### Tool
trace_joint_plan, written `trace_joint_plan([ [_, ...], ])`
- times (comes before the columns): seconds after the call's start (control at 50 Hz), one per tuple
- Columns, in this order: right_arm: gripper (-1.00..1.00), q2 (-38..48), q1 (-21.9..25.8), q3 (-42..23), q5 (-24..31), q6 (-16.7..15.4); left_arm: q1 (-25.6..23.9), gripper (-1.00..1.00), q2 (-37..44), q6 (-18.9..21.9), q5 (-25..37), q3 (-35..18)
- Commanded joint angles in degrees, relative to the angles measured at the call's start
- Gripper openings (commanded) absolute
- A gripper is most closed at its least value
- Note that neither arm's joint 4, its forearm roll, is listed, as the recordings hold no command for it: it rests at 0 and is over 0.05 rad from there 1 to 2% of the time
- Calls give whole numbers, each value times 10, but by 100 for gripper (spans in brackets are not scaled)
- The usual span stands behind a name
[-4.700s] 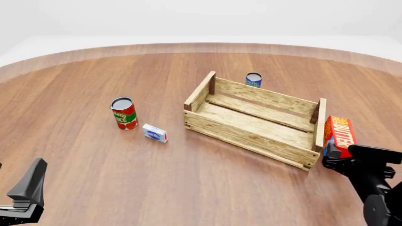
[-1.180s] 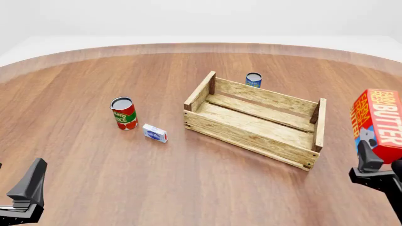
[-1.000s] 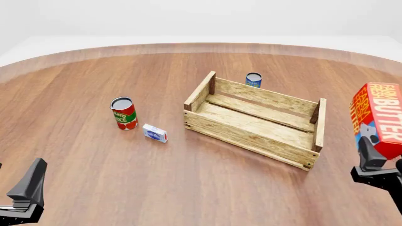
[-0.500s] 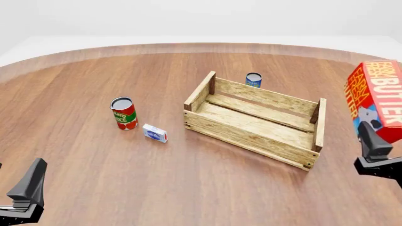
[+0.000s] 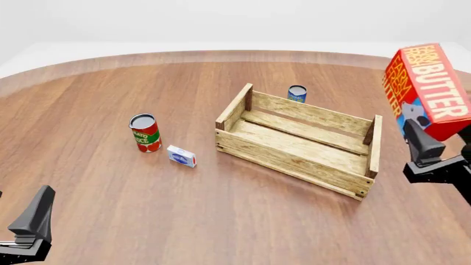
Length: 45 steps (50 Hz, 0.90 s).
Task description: Pick up the butter and put it in the tray.
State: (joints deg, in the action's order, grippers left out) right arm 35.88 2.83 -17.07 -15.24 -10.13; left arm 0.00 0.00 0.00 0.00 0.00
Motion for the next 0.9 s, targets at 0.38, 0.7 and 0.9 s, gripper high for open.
trace_joint_plan([
  [0.38, -100, 156, 48, -75, -79, -11, 0, 100, 0, 0, 0, 0],
  [0.7, -100, 250, 66, -115, -118, -8, 0, 100, 0, 0, 0, 0],
  [0.9, -100, 295, 72, -136, -135, -3, 0, 100, 0, 0, 0, 0],
])
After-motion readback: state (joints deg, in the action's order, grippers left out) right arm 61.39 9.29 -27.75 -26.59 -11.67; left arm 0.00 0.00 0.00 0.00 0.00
